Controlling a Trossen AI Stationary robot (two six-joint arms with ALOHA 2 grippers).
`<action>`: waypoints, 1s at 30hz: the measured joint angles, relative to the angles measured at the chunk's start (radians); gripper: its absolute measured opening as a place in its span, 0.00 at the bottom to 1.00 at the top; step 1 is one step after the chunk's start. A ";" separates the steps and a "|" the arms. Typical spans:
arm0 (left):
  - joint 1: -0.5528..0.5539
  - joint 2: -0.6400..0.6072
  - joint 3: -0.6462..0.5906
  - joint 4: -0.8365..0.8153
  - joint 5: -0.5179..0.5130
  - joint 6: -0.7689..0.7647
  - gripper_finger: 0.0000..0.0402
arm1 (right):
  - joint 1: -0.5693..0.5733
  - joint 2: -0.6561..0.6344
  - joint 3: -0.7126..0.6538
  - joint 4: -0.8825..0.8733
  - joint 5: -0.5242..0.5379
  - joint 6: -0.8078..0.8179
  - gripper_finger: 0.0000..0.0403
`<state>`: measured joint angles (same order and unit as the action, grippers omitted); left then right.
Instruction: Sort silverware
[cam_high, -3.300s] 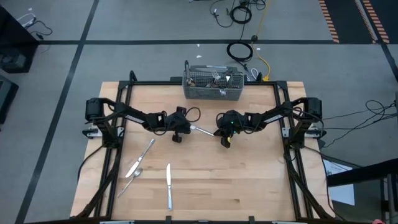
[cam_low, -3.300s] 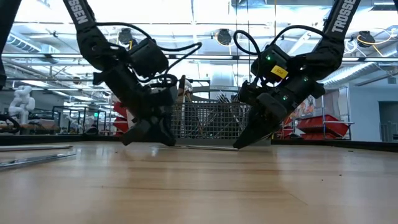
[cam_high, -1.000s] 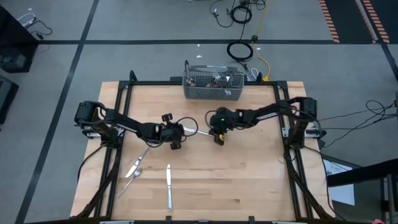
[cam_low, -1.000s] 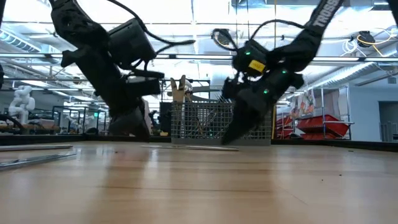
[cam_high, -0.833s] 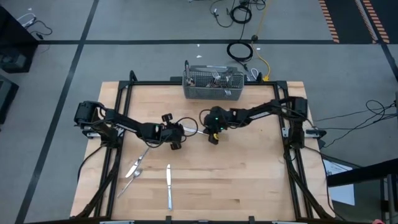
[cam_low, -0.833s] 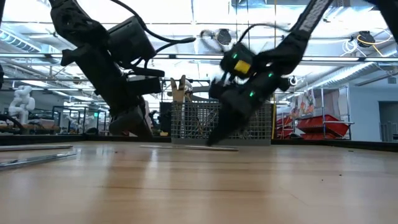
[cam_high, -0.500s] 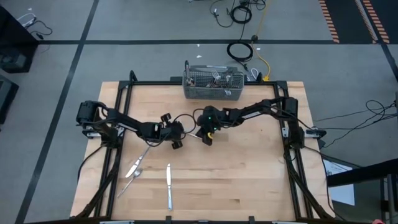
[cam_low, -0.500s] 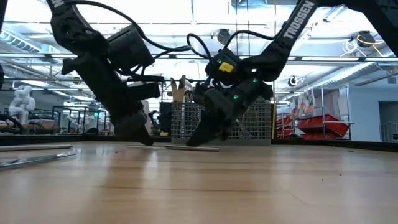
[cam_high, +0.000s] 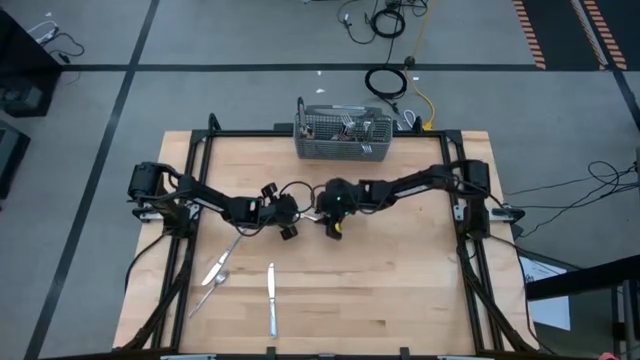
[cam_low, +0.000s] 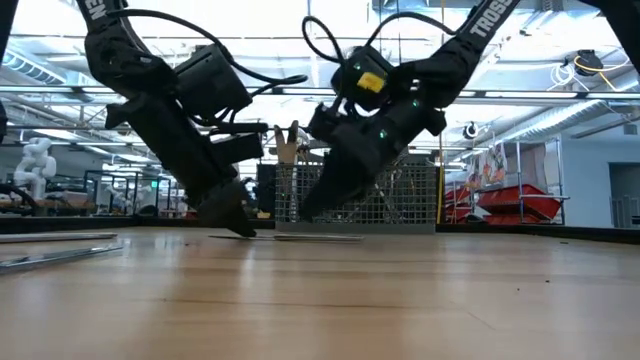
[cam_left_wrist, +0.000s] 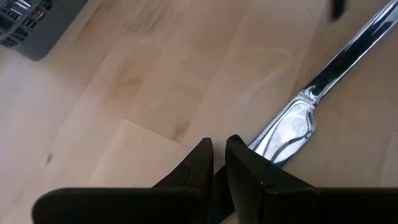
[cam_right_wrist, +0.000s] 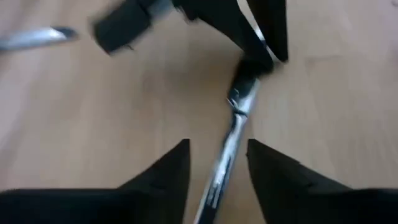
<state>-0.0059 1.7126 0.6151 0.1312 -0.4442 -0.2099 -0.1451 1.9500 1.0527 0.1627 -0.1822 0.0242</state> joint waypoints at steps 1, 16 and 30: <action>0.000 0.000 0.000 0.001 0.000 -0.005 0.14 | 0.010 0.007 0.000 0.000 0.037 0.001 0.41; -0.001 0.001 -0.001 0.004 0.001 -0.022 0.14 | 0.069 0.138 0.014 -0.093 0.289 0.068 0.40; 0.004 -0.114 0.032 -0.023 -0.028 0.082 0.14 | 0.087 0.114 0.009 -0.092 0.328 0.088 0.04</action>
<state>-0.0019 1.5982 0.6473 0.1085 -0.4719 -0.1283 -0.0582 2.0642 1.0618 0.0704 0.1459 0.1121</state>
